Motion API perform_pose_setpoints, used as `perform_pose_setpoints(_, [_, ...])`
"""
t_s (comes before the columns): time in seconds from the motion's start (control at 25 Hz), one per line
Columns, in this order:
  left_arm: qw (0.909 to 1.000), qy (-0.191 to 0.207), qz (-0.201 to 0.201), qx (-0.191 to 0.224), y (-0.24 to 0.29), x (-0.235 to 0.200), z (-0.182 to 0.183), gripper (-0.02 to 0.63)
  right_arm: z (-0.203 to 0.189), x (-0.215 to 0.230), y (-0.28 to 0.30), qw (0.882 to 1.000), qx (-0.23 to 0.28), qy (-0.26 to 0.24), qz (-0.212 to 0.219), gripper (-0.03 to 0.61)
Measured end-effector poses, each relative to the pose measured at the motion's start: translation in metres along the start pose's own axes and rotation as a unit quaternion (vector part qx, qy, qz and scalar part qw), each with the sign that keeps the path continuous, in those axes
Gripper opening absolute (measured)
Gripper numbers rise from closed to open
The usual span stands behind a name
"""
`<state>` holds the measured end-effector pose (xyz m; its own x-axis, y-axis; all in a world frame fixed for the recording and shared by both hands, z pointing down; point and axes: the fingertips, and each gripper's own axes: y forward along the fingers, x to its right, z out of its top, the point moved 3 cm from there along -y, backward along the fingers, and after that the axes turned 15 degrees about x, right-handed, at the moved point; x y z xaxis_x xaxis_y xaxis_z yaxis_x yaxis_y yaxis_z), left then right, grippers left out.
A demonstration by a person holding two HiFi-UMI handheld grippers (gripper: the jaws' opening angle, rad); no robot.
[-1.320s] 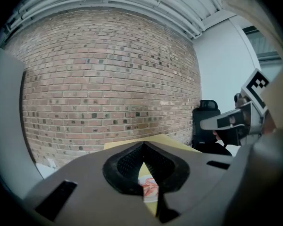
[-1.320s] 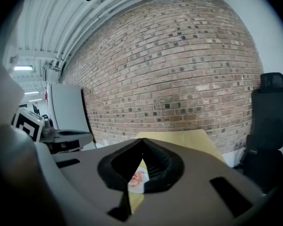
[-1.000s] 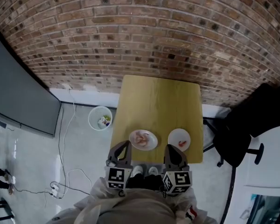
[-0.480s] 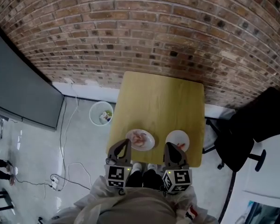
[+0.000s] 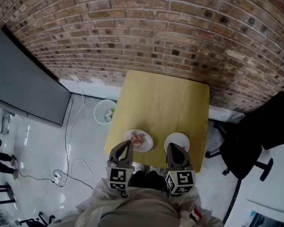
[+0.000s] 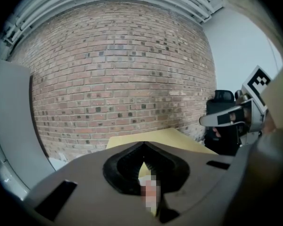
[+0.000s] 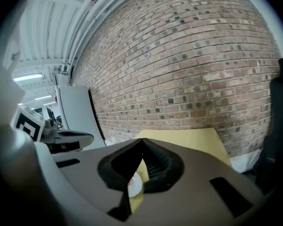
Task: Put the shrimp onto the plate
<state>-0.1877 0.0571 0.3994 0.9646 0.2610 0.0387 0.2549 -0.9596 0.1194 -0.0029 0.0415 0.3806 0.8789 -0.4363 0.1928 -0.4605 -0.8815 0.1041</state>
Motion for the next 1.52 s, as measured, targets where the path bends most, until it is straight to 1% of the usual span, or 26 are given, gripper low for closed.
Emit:
perform_pose_setpoints(0.24, [0.9999,0.004,-0.001,-0.01,0.003,0.006,-0.004,0.01,-0.003,0.012,-0.004,1.0,-0.002,0.005,-0.006,0.023])
perform_pose_setpoints(0.56, [0.9997,-0.001,-0.013,-0.02,0.012,-0.002,-0.017,0.011,-0.014,0.012,0.006,1.0,-0.006,0.007,-0.014,0.023])
perform_pose_setpoints(0.68, [0.9996,0.003,-0.011,-0.025,0.019,-0.009,-0.026,0.011,-0.019,0.015,0.014,1.0,-0.003,0.003,-0.019,0.023])
perform_pose_setpoints(0.76, [0.9993,0.005,-0.011,-0.036,0.022,-0.012,-0.035,0.011,-0.024,0.016,0.016,1.0,-0.003,0.002,-0.023,0.023])
perform_pose_setpoints(0.92, [0.9977,0.005,-0.024,-0.064,0.023,-0.013,-0.055,0.012,-0.033,0.015,0.013,1.0,-0.011,0.003,-0.026,0.023])
perform_pose_setpoints(1.12, [0.9957,0.007,-0.043,-0.081,0.027,-0.017,-0.071,0.015,-0.046,0.011,0.01,0.999,-0.026,0.007,-0.029,0.023])
perform_pose_setpoints(1.2, [0.9944,0.008,-0.053,-0.091,0.03,-0.016,-0.079,0.036,-0.051,0.011,0.008,0.999,-0.032,0.008,-0.03,0.023])
perform_pose_setpoints(1.32, [0.9911,0.0,-0.071,-0.113,0.035,-0.015,-0.094,0.105,-0.055,0.012,0.004,0.999,-0.039,0.007,-0.033,0.023])
perform_pose_setpoints(1.44, [0.9865,0.0,-0.09,-0.136,0.039,-0.017,-0.108,0.138,-0.057,0.014,0.002,0.998,-0.043,0.005,-0.037,0.023])
perform_pose_setpoints(1.52, [0.9827,0.01,-0.108,-0.15,0.042,-0.017,-0.116,0.159,-0.057,0.017,0.002,0.998,-0.043,0.004,-0.042,0.023])
